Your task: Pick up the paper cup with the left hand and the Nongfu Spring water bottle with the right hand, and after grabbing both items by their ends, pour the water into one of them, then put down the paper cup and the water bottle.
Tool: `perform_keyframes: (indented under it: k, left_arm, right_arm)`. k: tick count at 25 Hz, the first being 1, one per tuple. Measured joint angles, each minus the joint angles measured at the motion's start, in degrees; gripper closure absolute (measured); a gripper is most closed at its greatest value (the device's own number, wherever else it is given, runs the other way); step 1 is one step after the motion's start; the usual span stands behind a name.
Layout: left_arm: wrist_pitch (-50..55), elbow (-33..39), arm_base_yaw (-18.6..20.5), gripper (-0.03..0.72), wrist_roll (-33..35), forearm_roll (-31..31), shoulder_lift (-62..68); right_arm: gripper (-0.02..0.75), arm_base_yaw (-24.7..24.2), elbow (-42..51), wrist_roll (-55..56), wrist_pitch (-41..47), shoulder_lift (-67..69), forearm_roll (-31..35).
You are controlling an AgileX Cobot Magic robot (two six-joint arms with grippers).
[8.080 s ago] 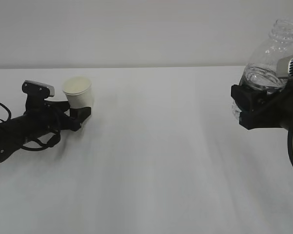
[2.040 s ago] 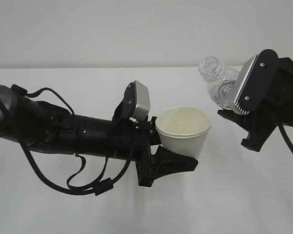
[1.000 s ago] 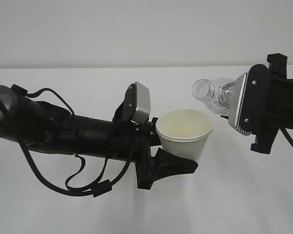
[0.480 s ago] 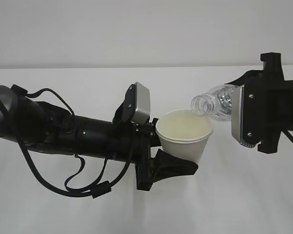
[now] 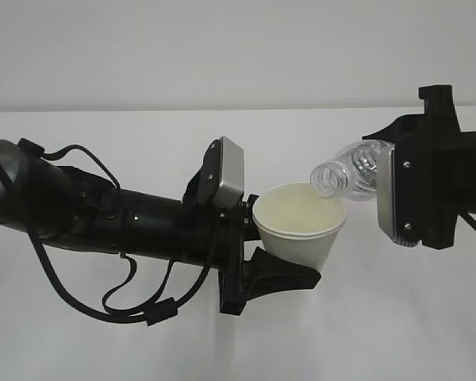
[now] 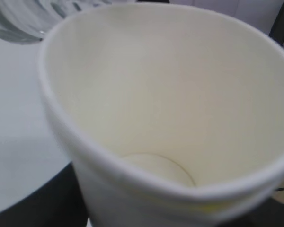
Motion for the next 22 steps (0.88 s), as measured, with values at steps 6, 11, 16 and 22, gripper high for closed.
perform_keyframes:
  k: [6, 11, 16, 22]
  left_arm:
    - [-0.08, 0.0, -1.1, 0.237, 3.29, 0.07, 0.0]
    - [-0.08, 0.0, -2.1, 0.237, 3.9, 0.07, 0.0]
    - [0.68, 0.0, -2.1, 0.237, 2.44, -0.14, 0.0]
    - [1.91, 0.0, -2.1, 0.237, 0.14, -0.14, 0.0]
  right_arm:
    - [0.288, 0.0, 0.0, -0.9, 0.0, 0.0, 0.0]
    - [0.288, 0.0, 0.0, -1.13, 0.0, 0.0, 0.0]
    - [0.288, 0.0, -2.11, -1.26, 0.4, 0.0, 0.0]
    - [0.288, 0.0, -3.2, -2.29, 0.4, 0.0, 0.18]
